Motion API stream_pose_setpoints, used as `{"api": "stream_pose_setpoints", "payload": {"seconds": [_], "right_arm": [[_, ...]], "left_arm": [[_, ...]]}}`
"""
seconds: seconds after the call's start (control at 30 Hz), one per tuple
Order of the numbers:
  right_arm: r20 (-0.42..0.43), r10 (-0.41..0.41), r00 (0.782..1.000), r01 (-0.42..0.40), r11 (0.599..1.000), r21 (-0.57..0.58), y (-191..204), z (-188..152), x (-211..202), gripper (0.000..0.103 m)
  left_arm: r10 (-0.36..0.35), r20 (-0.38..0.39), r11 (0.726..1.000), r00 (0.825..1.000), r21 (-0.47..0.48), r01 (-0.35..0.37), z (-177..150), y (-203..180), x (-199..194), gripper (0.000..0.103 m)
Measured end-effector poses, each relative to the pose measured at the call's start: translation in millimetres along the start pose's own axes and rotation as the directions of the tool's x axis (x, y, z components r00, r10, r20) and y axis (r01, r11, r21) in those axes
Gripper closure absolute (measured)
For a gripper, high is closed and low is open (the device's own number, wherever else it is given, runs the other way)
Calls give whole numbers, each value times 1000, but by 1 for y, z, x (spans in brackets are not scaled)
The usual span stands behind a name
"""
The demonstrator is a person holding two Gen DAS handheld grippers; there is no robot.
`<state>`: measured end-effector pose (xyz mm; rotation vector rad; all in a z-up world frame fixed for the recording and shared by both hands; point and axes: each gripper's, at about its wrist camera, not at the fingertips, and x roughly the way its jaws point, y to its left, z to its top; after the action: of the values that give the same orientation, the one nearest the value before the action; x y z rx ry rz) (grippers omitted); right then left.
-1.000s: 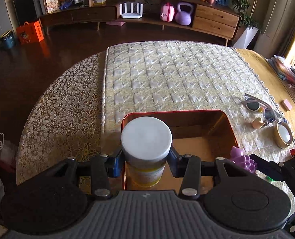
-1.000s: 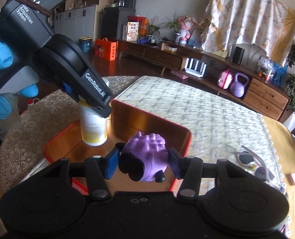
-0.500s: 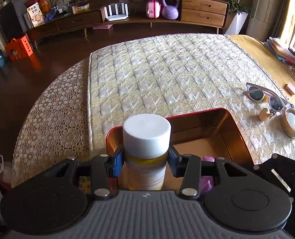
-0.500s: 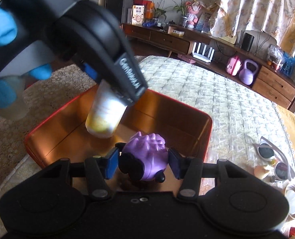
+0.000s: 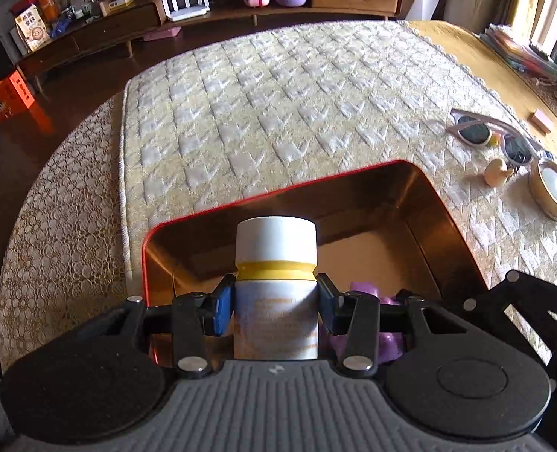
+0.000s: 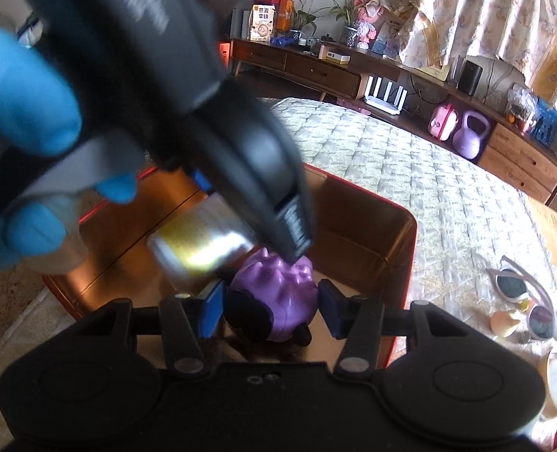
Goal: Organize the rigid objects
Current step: 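Open both grippers to release bottle and toy inside the tin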
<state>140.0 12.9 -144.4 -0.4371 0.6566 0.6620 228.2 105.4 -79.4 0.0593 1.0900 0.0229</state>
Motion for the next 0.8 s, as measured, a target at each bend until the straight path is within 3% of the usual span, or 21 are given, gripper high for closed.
{"api": "stream_pose_setpoints", "payload": {"seconds": [0.1,0.27,0.43,0.57,0.8], "right_arm": [[13,-8,1000,8,1000,4,-3,-1,-4,47],[55,-14,998,15,1000,-11,-2,-5,-16,33],[87,-10,996,12,1000,-14,-6,-10,-34,32],[114,1,993,-3,1000,17,-12,-13,-52,28],[149,12,989,-25,996,88,-23,-17,-84,26]], "left_arm": [[29,-18,999,999,-14,-30,-3,4,7,58],[51,-24,998,998,-37,-52,-3,7,7,58],[70,-25,995,997,-65,-72,-5,7,4,54],[68,8,993,998,-96,-67,-9,9,-7,40],[65,55,993,996,-107,-59,-17,3,-31,39]]}}
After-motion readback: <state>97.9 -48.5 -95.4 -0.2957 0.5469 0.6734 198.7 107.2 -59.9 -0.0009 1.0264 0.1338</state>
